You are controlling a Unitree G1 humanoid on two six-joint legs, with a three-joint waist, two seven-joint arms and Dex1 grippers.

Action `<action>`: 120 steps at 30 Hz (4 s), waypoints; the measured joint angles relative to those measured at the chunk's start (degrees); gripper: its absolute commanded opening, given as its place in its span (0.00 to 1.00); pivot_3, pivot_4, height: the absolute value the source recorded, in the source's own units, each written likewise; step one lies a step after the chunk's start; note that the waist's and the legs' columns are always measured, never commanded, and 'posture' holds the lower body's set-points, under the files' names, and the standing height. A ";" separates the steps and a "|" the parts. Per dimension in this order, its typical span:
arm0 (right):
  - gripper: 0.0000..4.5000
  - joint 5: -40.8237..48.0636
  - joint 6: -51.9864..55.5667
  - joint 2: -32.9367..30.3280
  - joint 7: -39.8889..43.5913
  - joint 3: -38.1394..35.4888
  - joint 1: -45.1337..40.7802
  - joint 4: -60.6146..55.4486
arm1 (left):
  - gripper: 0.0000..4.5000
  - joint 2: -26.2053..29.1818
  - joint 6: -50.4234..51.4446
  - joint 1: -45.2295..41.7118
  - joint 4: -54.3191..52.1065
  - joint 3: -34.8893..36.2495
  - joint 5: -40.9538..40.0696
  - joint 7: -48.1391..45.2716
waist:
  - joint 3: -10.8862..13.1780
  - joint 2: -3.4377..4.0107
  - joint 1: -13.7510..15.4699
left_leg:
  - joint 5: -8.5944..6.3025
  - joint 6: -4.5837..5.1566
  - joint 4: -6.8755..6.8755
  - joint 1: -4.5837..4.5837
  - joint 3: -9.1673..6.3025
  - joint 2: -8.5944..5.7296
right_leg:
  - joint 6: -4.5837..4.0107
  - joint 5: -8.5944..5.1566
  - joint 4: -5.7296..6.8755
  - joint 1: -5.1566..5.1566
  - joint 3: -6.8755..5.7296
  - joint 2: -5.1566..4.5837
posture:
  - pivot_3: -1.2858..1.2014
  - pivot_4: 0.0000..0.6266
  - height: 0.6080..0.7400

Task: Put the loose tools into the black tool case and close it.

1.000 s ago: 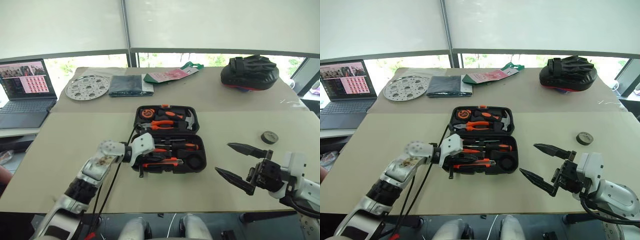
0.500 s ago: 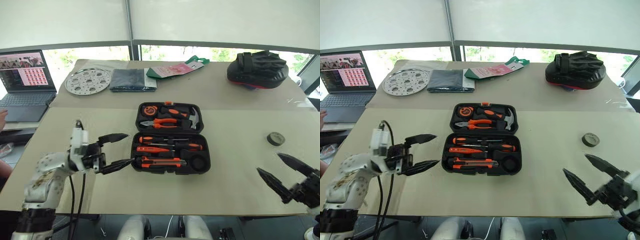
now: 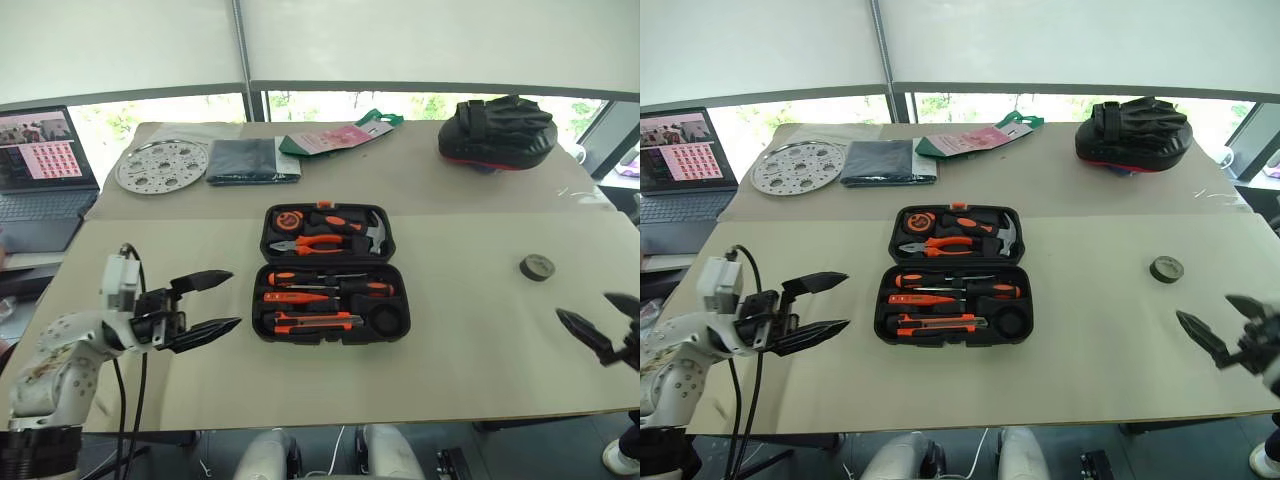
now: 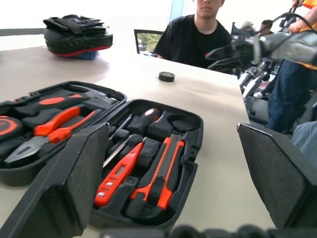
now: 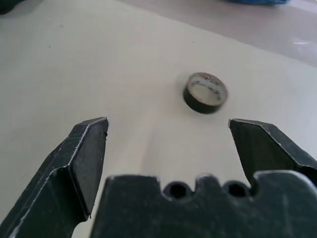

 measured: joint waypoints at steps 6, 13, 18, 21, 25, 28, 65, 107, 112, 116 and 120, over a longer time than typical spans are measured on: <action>1.00 -10.67 0.59 -5.23 7.54 19.38 -23.84 21.22 | 0.99 -2.01 2.56 -3.39 -2.69 -3.80 0.05 4.06 | 0.20 -0.17 0.71 | 0.25 -0.42 0.00 -0.19 0.00 0.01 | 0.18 0.11 -0.08 -0.11 -0.01 0.39 | 0.52 0.24 1.00; 1.00 -21.29 -6.66 -2.55 12.01 31.09 -40.86 43.08 | 0.99 -3.42 4.97 -5.23 -5.08 -6.43 0.04 7.95 | 0.24 -0.14 0.84 | 0.27 -0.45 0.02 -0.49 0.00 0.01 | 0.34 0.16 -0.16 -0.23 -0.07 0.38 | 0.52 0.24 1.00; 0.78 -25.23 -10.88 -0.78 12.80 33.77 -47.47 52.55 | 1.00 -3.56 5.07 -4.49 -6.09 -6.95 0.08 8.48 | 0.25 -0.14 0.59 | 0.27 -0.46 0.05 -0.48 0.02 0.01 | 0.38 0.18 -0.21 -0.21 -0.08 0.36 | 0.52 0.24 1.00; 0.54 -27.07 -13.15 0.15 12.96 34.26 -49.94 57.71 | 1.00 -3.64 5.07 -3.94 -6.22 -7.03 0.09 8.49 | 0.26 -0.14 0.52 | 0.29 -0.50 0.10 -0.46 0.03 0.01 | 0.39 0.17 -0.20 -0.20 -0.08 0.36 | 0.52 0.24 1.00; 0.25 -28.77 -15.77 1.22 12.27 34.29 -52.43 62.23 | 1.00 -3.76 4.95 -3.96 -6.24 -7.03 0.08 8.50 | 0.26 -0.14 0.18 | 0.32 -0.54 0.13 -0.40 0.03 0.01 | 0.38 0.18 -0.11 -0.17 -0.05 0.35 | 0.52 0.24 1.00; 0.01 -29.60 -17.61 1.21 11.63 34.23 -53.63 64.25 | 1.00 -3.75 4.81 -3.93 -6.24 -7.00 0.09 8.51 | 0.26 -0.13 0.00 | 0.32 -0.56 0.13 -0.38 0.03 0.02 | 0.38 0.18 -0.09 -0.17 -0.04 0.36 | 0.52 0.24 1.00; 0.00 1.18 44.85 1.18 18.27 49.48 -40.54 -25.53 | 1.00 -0.27 -6.18 7.04 -4.05 -5.35 7.99 2.47 | 0.80 0.37 1.15 | 0.23 -0.48 0.44 -0.72 -0.52 -0.06 | 0.25 0.21 -0.04 -0.25 -0.98 -0.22 | 0.52 0.24 1.00; 0.02 -19.95 -23.52 20.94 9.60 37.52 -44.32 31.07 | 0.00 -9.09 3.04 -23.23 23.75 -16.14 26.74 31.36 | 0.86 -0.01 -0.17 | 0.52 -0.59 0.50 -0.78 -0.62 -0.33 | 0.58 0.41 0.03 -0.04 -1.49 -0.16 | 0.52 0.24 1.00; 0.02 -19.78 -22.55 21.07 12.00 37.40 -42.34 28.13 | 0.00 -10.27 2.73 -23.93 25.20 -17.63 28.85 29.63 | 0.87 0.00 0.18 | 0.53 -0.60 0.57 -0.77 -0.70 -0.34 | 0.60 0.40 0.04 0.04 -1.49 -0.18 | 0.52 0.24 1.00; 0.02 -19.33 -18.46 19.64 12.64 36.00 -38.16 21.03 | 0.00 -11.04 3.27 -21.86 22.29 -17.92 29.27 29.34 | 0.87 0.01 0.53 | 0.53 -0.60 0.51 -0.77 -0.73 -0.35 | 0.63 0.38 0.04 0.03 -1.50 -0.21 | 0.52 0.24 1.00; 0.02 -18.19 -14.45 18.74 12.69 34.40 -33.99 14.79 | 0.00 -10.76 3.53 -17.32 16.57 -18.03 29.52 29.21 | 0.87 0.01 0.57 | 0.52 -0.60 0.44 -0.77 -0.74 -0.34 | 0.65 0.37 0.01 0.02 -1.51 -0.21 | 0.52 0.24 1.00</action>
